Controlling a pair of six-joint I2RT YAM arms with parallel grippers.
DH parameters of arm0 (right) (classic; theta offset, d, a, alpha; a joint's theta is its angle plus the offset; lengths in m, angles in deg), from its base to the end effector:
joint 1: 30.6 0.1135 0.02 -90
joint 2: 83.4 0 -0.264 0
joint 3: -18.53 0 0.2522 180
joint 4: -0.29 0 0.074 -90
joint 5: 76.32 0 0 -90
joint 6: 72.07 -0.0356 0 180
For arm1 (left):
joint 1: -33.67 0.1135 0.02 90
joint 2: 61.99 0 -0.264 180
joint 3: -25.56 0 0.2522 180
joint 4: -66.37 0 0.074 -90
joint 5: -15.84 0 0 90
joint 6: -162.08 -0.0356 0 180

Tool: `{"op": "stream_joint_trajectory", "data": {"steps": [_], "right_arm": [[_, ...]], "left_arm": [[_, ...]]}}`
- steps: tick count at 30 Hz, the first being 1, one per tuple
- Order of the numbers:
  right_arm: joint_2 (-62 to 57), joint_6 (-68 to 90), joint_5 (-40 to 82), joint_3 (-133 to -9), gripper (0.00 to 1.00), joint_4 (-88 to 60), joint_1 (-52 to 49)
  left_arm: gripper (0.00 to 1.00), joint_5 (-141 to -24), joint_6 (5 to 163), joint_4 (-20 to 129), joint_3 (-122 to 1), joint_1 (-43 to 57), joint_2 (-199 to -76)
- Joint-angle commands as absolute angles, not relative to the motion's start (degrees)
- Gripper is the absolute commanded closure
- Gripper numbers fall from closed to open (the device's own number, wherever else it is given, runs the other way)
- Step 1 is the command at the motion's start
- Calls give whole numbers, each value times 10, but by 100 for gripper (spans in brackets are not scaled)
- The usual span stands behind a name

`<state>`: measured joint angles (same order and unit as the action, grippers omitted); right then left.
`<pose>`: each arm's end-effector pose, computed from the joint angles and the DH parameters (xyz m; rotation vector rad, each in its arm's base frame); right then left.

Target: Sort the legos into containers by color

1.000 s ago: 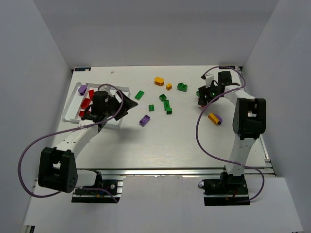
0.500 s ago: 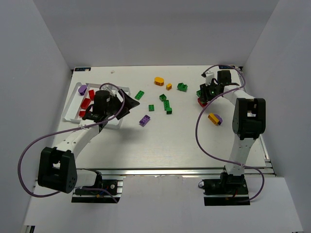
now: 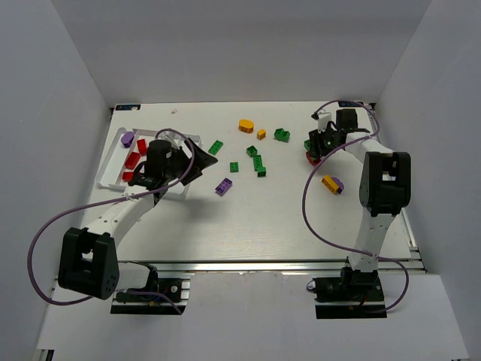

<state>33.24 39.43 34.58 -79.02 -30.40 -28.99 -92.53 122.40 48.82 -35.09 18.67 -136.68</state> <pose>0.4454 0.0252 0.1851 -0.6336 2.2974 0.2816 0.2741 -0.0851 0.2505 -0.4895 2.2090 -0.9865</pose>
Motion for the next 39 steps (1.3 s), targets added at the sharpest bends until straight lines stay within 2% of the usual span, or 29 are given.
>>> {"op": "stream_joint_trajectory", "data": {"steps": [1, 4, 5, 8, 10, 11, 17, 19, 22, 23, 25, 26, 28, 29, 31, 33, 39], "right_arm": [[337, 402, 348, -794, 53, -297, -290], [336, 406, 358, -799, 66, -301, -289], [332, 407, 365, -800, 74, -303, -290], [306, 407, 413, -798, 85, -308, -294], [285, 402, 463, -794, 85, -307, -296], [265, 396, 528, -795, 87, -310, -299], [208, 241, 732, -784, 100, -253, -281], [200, 179, 767, -766, 100, -205, -269], [187, -2, 825, -723, 100, -38, -238], [186, -107, 837, -714, 100, 14, -222], [188, -217, 857, -697, 100, 182, -206], [194, -327, 863, -683, 100, 243, -190], [218, -492, 861, -677, 100, 472, -173], [228, -493, 858, -679, 100, 473, -169], [253, -655, 852, -688, 100, 631, -163], [281, -707, 851, -712, 100, 669, -153], [277, -698, 833, -713, 100, 647, -134]], "left_arm": [[5, -922, 1227, 508, -363, 182, -1368], [5, -925, 1231, 515, -362, 179, -1370], [5, -927, 1233, 517, -363, 179, -1371], [5, -943, 1239, 543, -362, 173, -1378], [5, -953, 1241, 571, -361, 165, -1385], [5, -965, 1242, 584, -361, 160, -1386], [5, -994, 1240, 671, -377, 129, -1404], [5, -1003, 1239, 688, -386, 123, -1406], [5, -1016, 1238, 706, -402, 119, -1414], [5, -1018, 1239, 715, -404, 119, -1415], [7, -1027, 1245, 751, -403, 116, -1416], [7, -1029, 1251, 762, -401, 114, -1416], [7, -1028, 1256, 797, -400, 107, -1418], [7, -1027, 1257, 797, -400, 107, -1418], [8, -1025, 1260, 814, -399, 99, -1419], [8, -1020, 1260, 825, -396, 91, -1420], [10, -1015, 1263, 849, -392, 74, -1425]]}}
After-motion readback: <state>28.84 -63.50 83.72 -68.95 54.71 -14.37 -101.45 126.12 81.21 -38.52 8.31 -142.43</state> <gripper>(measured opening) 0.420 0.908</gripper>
